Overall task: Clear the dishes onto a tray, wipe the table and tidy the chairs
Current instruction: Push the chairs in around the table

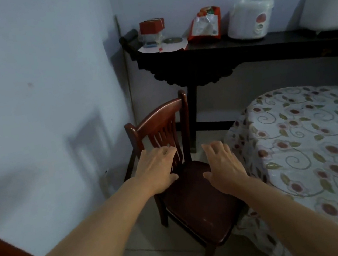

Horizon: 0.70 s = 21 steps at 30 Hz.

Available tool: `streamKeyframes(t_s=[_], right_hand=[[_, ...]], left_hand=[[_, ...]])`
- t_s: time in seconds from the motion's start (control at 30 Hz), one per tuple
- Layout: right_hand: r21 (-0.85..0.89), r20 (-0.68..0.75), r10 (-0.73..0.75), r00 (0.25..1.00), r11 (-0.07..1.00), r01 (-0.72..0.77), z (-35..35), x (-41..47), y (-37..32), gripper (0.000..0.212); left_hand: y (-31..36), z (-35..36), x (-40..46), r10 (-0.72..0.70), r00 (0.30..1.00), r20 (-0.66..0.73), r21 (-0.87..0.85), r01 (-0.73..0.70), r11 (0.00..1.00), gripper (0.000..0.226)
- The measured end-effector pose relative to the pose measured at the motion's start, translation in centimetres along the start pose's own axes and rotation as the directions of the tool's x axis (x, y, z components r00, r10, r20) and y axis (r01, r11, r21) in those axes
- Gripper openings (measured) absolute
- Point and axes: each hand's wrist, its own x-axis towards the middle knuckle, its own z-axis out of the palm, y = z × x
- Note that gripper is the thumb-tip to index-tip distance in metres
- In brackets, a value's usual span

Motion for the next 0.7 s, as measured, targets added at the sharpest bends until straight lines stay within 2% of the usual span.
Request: streamKeyframes(t_s=[0.27, 0.47, 0.6, 0.7], right_hand=[[0.039, -0.025, 0.190, 0.981, 0.981, -0.189, 3.4, 9.1, -7.4, 0.068], [0.079, -0.011, 0.298, 0.954, 0.952, -0.296, 4.8, 15.4, -10.1, 0.070], [0.100, -0.037, 0.305, 0.952, 0.949, -0.300, 5.2, 20.2, -10.0, 0.067], [0.143, -0.056, 0.312, 0.948, 0.943, -0.302, 5.8, 24.0, -9.8, 0.064]], left_hand=[[-12.1, 0.0, 7.8, 0.157, 0.987, 0.022, -0.013, -0.157, 0.988, 0.073], [-18.4, 0.6, 14.4, 0.167, 0.985, 0.050, -0.061, -0.164, 0.985, 0.060], [-21.2, 0.8, 19.0, 0.166, 0.986, 0.016, -0.069, -0.164, 0.984, 0.052], [-23.1, 0.9, 22.0, 0.168, 0.985, 0.045, -0.041, -0.166, 0.985, 0.051]])
